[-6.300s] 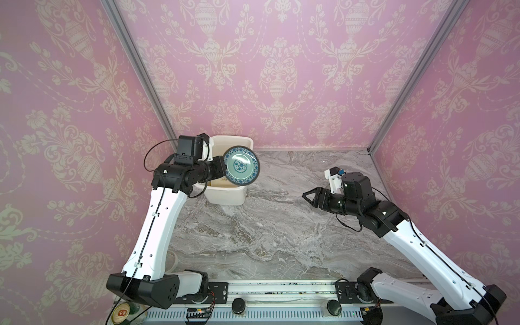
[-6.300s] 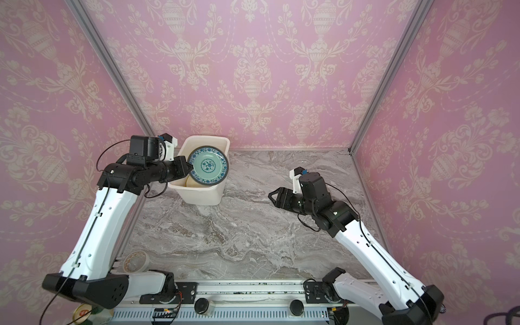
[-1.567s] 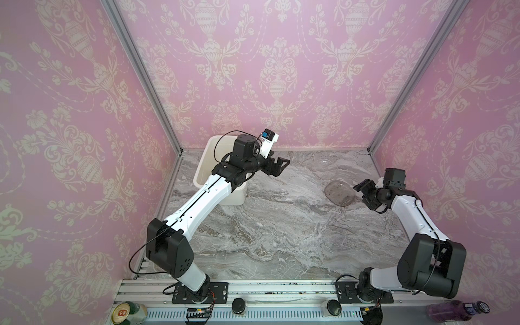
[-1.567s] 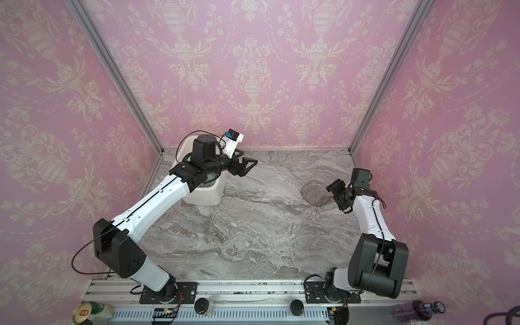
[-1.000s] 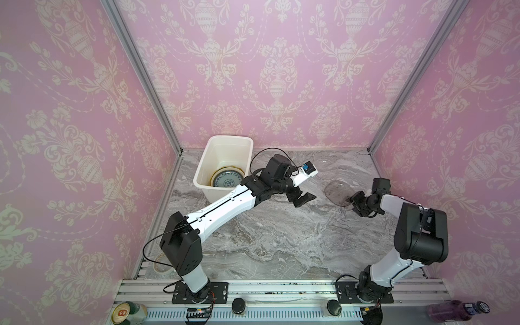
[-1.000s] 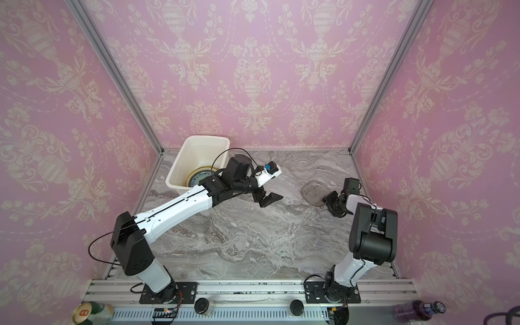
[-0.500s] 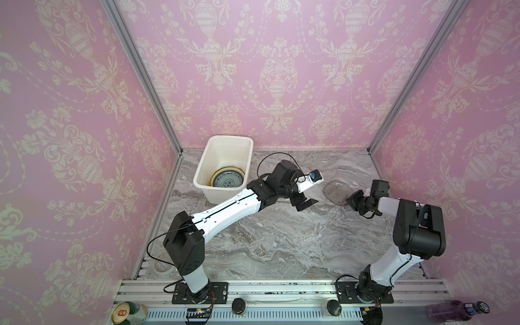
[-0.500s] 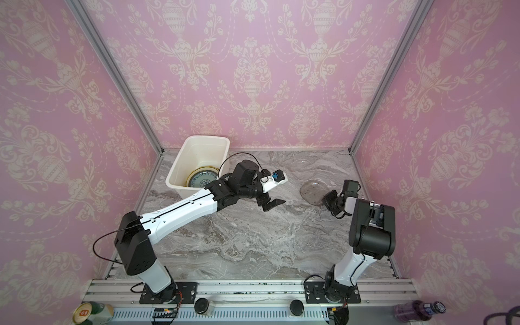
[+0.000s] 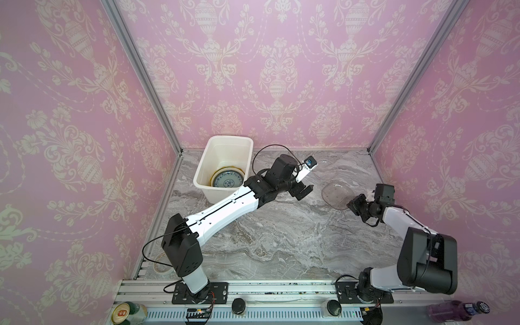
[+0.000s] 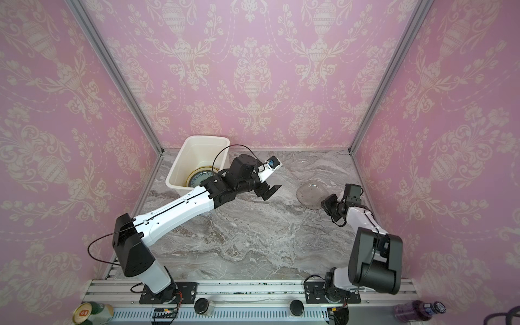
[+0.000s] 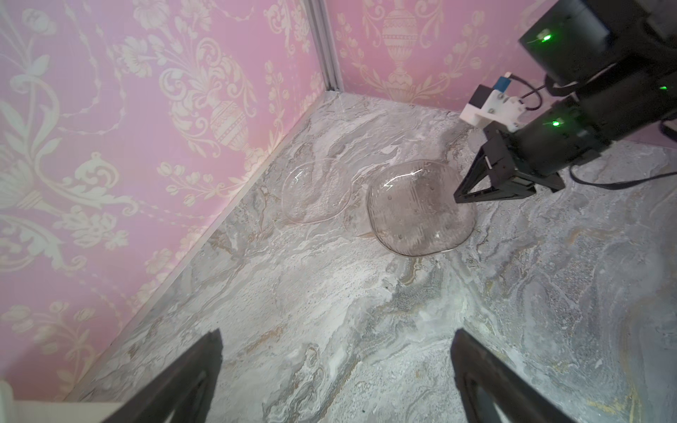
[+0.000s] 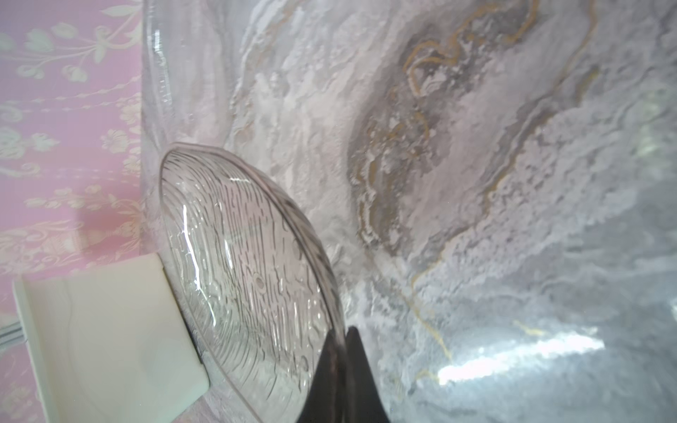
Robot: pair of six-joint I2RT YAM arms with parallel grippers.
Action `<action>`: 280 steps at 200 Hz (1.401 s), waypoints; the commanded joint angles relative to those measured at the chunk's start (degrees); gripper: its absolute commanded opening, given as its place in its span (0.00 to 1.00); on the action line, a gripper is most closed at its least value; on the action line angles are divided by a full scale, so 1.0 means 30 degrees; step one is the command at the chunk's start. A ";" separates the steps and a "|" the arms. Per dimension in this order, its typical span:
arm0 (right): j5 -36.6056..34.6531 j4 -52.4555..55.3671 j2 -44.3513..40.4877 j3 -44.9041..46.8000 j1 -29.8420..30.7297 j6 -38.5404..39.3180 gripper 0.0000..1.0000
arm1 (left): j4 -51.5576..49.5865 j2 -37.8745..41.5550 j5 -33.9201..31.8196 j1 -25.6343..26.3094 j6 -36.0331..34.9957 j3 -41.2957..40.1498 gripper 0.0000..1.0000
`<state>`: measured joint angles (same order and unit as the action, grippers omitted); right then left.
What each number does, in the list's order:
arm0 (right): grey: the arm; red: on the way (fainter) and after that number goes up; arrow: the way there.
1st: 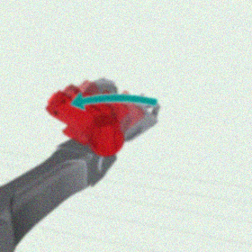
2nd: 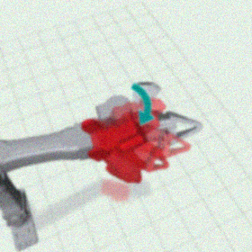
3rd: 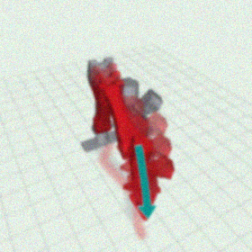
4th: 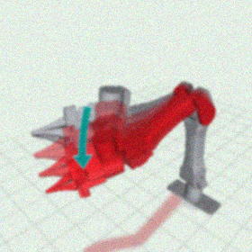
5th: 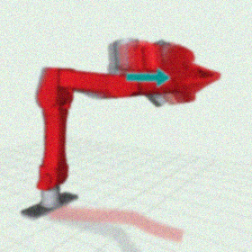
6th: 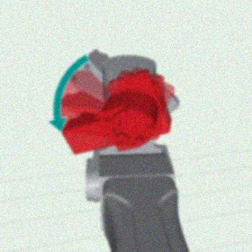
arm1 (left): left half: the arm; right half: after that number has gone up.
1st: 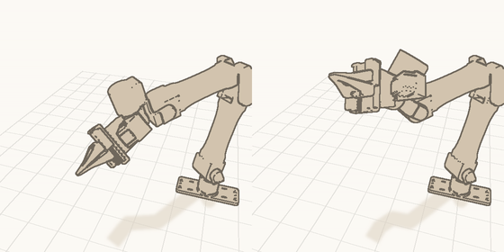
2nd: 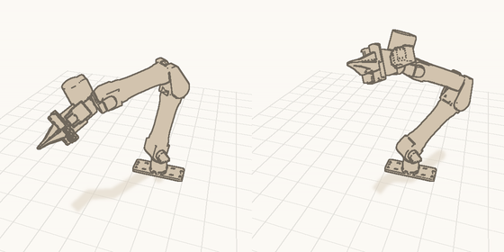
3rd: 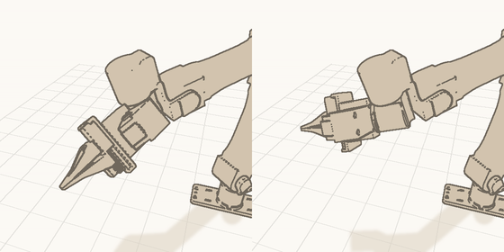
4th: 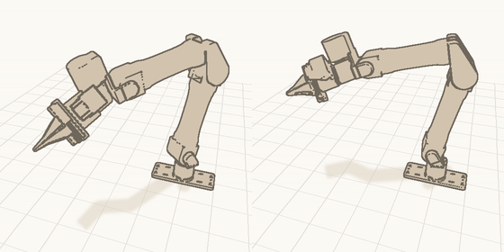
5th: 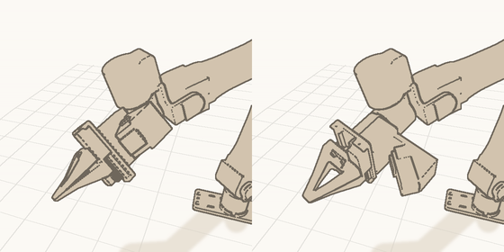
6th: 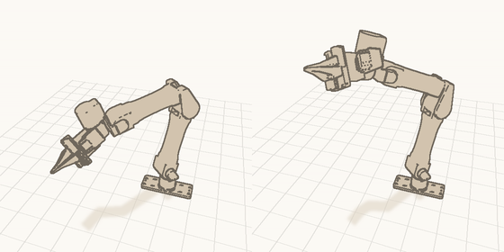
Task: Place the plates into the plastic bin on the countertop
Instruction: Pick up the plate from the middle-right of the table, then place the plate in the plastic bin.
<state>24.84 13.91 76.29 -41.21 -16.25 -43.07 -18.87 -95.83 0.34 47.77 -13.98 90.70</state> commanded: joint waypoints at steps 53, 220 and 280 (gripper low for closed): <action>0.0154 0.5331 -0.8602 -0.0214 0.4391 -0.0280 0.00 | -0.9027 0.1784 0.0220 -0.0270 0.3564 0.6342 0.96; -0.1599 0.4769 -0.5380 -0.5443 1.3581 -0.1929 0.00 | -1.2426 0.3470 0.9476 -0.4374 1.4698 0.0911 0.63; -0.2279 0.3212 -0.5161 -0.4923 1.5126 -0.2918 0.00 | -1.2017 0.3731 0.9152 -0.4644 1.4886 0.0129 0.42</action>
<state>19.57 27.38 60.62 -56.16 27.49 -49.45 -56.16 -85.49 27.40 34.30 29.82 92.40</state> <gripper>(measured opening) 0.043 0.453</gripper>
